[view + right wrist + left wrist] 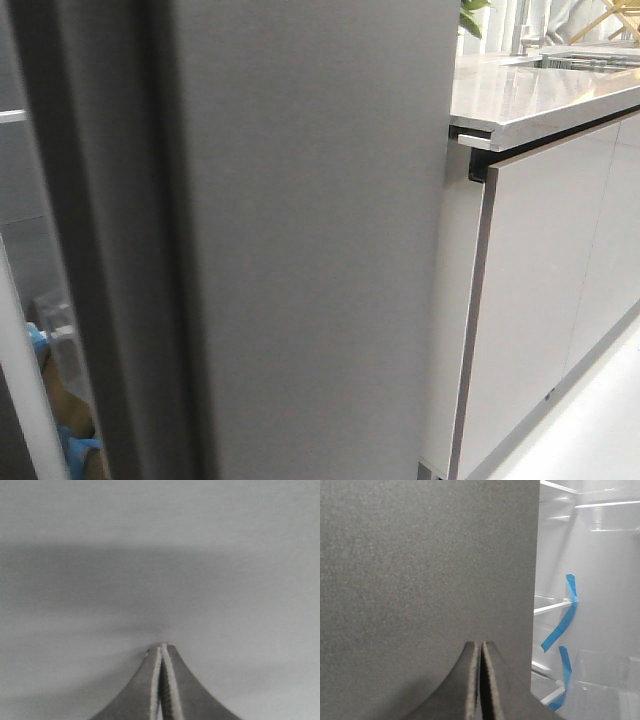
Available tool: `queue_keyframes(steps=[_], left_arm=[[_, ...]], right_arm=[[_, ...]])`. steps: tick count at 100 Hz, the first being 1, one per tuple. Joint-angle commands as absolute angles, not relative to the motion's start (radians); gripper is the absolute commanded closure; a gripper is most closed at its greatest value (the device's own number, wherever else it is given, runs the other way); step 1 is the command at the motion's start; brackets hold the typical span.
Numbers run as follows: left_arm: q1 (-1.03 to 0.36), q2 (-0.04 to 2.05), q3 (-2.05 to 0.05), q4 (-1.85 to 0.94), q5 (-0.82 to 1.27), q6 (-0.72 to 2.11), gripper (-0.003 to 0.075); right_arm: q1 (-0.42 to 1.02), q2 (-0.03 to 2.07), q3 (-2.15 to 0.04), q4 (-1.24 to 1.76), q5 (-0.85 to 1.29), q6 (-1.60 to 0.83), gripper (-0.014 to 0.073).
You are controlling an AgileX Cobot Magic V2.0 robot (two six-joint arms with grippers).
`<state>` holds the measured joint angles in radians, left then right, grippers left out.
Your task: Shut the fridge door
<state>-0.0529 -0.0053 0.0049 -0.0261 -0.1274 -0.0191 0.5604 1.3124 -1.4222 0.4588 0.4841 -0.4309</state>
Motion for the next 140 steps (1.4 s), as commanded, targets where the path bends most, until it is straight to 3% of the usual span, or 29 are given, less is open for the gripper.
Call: queue_keyframes(steps=[1, 83, 118, 140], left_arm=[[-0.048, -0.016, 0.040, -0.030, -0.200, -0.023, 0.0740], [-0.048, -0.016, 0.040, -0.030, -0.200, -0.023, 0.0740], [-0.048, -0.016, 0.040, -0.030, -0.200, -0.023, 0.0740], [-0.048, -0.016, 0.040, -0.030, -0.200, -0.023, 0.0740]], right_arm=[[0.562, 1.331, -1.494, 0.479, 0.406, -0.445, 0.0638], [0.617, 1.750, -1.865, 0.479, 0.412, -0.479, 0.0638], [0.602, 1.747, -1.871, 0.433, 0.468, -0.479, 0.0638], [0.540, 1.637, -1.869, 0.420, 0.579, -0.470, 0.0638]])
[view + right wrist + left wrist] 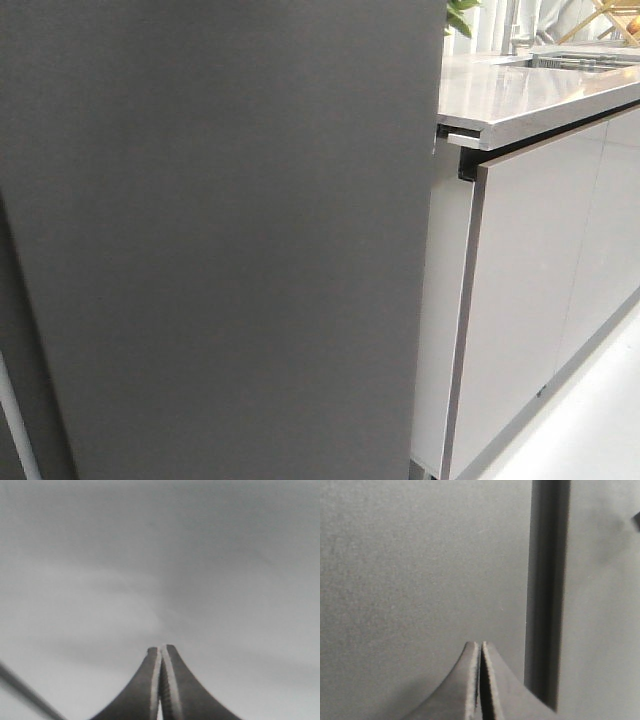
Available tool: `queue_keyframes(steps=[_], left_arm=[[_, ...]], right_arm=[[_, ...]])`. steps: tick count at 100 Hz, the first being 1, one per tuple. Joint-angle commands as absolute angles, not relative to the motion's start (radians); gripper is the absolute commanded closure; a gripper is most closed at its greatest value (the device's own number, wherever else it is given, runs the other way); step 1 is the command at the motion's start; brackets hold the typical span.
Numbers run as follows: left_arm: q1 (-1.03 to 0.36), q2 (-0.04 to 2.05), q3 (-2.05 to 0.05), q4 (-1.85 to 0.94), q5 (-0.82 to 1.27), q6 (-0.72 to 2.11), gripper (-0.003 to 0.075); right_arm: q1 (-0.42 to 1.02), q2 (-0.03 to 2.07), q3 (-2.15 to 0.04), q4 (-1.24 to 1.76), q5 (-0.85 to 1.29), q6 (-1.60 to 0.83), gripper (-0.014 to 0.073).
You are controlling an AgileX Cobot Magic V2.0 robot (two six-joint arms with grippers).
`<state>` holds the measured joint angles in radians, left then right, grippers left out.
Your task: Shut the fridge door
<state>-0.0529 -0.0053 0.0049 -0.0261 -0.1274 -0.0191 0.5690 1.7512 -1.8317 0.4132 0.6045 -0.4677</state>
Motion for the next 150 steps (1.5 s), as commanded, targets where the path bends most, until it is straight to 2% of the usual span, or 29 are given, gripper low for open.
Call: queue_keyframes(steps=[1, 20, 34, 93, 114, 150], left_arm=[[-0.048, -0.016, 0.040, -0.030, -0.200, -0.023, 0.0740], [-0.048, -0.016, 0.040, -0.030, -0.200, -0.023, 0.0740], [-0.048, -0.016, 0.040, -0.030, -0.200, -0.023, 0.0740], [-0.048, -0.016, 0.040, -0.030, -0.200, -0.023, 0.0740], [-0.048, -0.016, 0.040, -0.030, -0.200, -0.023, 0.0740], [-0.048, -0.016, 0.040, -0.030, -0.200, -0.023, 0.0740]], right_arm=[[0.538, 1.633, -1.869, 0.420, 0.583, -0.470, 0.0638], [0.506, 1.496, -1.851, 0.331, 0.659, -0.424, 0.0638], [0.506, 1.354, -1.740, 0.278, 0.653, -0.387, 0.0638], [0.506, 0.634, -0.998, 0.265, 0.454, -0.276, 0.0638], [0.506, 0.548, -0.921, 0.265, 0.453, -0.276, 0.0638], [0.506, 0.546, -0.921, 0.265, 0.465, -0.276, 0.0638]])
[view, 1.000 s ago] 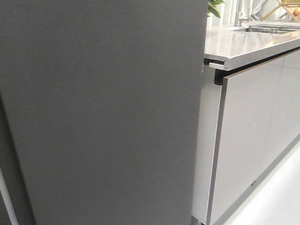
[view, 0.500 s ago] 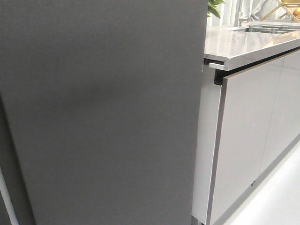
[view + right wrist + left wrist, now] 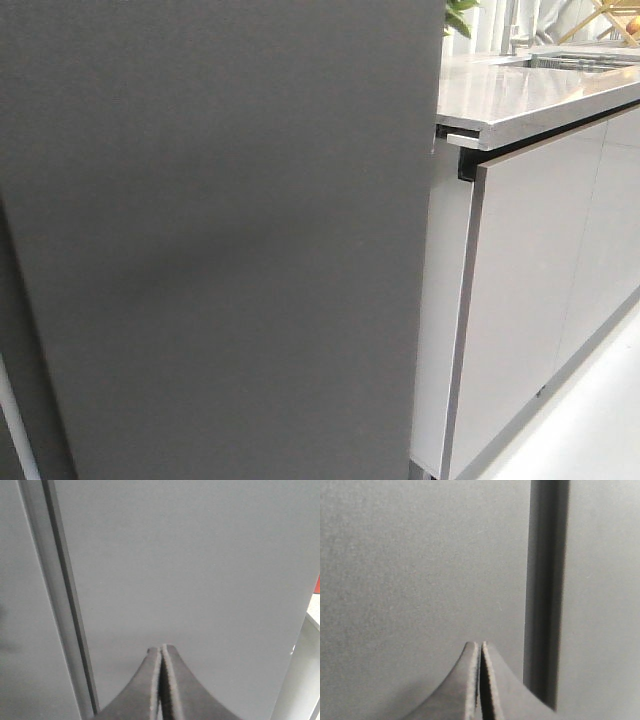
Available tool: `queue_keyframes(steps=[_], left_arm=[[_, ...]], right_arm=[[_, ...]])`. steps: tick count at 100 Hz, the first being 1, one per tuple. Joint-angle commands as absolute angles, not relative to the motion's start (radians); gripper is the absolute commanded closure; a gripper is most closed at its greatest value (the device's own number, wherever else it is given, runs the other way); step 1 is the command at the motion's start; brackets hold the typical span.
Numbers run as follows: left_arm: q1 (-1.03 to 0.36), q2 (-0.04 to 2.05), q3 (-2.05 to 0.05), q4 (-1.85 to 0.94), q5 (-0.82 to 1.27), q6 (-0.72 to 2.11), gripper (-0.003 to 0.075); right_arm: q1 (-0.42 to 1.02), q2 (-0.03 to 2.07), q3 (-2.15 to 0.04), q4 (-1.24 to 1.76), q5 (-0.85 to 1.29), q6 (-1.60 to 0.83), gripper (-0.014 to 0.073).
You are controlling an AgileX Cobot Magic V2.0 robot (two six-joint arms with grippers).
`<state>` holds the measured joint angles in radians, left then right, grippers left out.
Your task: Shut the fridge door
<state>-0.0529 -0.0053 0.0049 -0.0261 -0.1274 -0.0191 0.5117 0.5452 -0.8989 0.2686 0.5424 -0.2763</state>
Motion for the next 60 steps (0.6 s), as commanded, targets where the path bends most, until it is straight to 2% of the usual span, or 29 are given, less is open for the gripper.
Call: queue_keyframes(steps=[1, 36, 48, 60], left_arm=[[-0.048, -0.016, 0.040, -0.030, -0.200, -0.023, 0.0740], [-0.048, -0.016, 0.040, -0.030, -0.200, -0.023, 0.0740], [-0.048, -0.016, 0.040, -0.030, -0.200, -0.023, 0.0740], [-0.048, -0.016, 0.040, -0.030, -0.200, -0.023, 0.0740]], right_arm=[[0.506, 0.546, -0.921, 0.265, 0.465, -0.276, 0.0638], [0.496, 0.537, -0.914, 0.220, 0.469, -0.278, 0.0638], [0.413, 0.501, -0.852, 0.215, 0.431, -0.278, 0.0638], [0.260, 0.438, -0.745, 0.235, 0.386, -0.278, 0.0638]])
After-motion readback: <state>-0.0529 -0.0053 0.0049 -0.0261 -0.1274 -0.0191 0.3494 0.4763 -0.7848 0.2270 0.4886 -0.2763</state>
